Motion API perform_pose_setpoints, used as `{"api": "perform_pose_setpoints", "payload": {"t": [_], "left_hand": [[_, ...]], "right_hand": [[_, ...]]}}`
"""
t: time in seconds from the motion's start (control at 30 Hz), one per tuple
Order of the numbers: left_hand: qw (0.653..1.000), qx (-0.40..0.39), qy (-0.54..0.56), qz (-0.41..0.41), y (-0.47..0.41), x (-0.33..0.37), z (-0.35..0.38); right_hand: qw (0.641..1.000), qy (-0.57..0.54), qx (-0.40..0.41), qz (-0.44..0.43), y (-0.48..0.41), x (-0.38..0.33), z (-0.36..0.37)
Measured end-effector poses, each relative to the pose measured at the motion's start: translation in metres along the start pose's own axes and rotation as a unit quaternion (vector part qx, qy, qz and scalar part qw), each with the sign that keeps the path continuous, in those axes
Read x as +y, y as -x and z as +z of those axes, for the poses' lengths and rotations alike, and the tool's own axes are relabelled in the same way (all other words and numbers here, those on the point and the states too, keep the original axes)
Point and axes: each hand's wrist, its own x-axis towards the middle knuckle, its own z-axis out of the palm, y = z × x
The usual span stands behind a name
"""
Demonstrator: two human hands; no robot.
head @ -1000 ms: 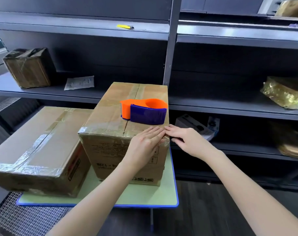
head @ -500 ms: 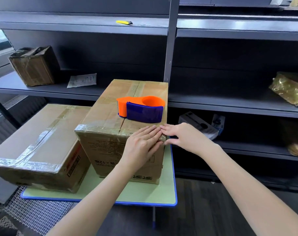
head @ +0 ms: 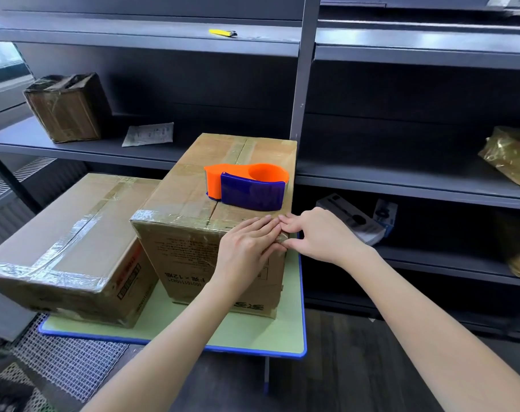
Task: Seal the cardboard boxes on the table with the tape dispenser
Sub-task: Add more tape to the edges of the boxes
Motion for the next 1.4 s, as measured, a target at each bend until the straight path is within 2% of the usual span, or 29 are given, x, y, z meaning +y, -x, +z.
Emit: {"api": "perform_pose_setpoints", "payload": {"t": [0.23, 0.37, 0.7, 0.87, 1.03, 1.4], "left_hand": [[0.997, -0.049, 0.042, -0.045, -0.002, 0.001, -0.005], [0.997, -0.053, 0.034, -0.051, 0.001, 0.002, -0.007], [0.997, -0.034, 0.035, -0.067, 0.000, 0.009, -0.008], [0.997, -0.030, 0.025, -0.063, 0.003, 0.008, -0.006], [0.997, -0.021, 0.040, -0.063, 0.002, 0.008, -0.004], [0.996, -0.040, 0.048, -0.063, 0.000, 0.004, -0.006]], "right_hand": [[0.996, -0.090, 0.010, -0.009, 0.014, 0.003, 0.011], [0.989, -0.133, 0.068, 0.020, 0.016, -0.004, 0.028], [0.992, -0.067, 0.110, -0.003, 0.022, -0.007, 0.043], [0.980, -0.095, 0.176, 0.000, 0.023, -0.009, 0.058], [0.981, -0.073, 0.181, -0.020, 0.024, -0.002, 0.064], [0.963, -0.166, 0.213, 0.022, 0.022, -0.007, 0.066]]}}
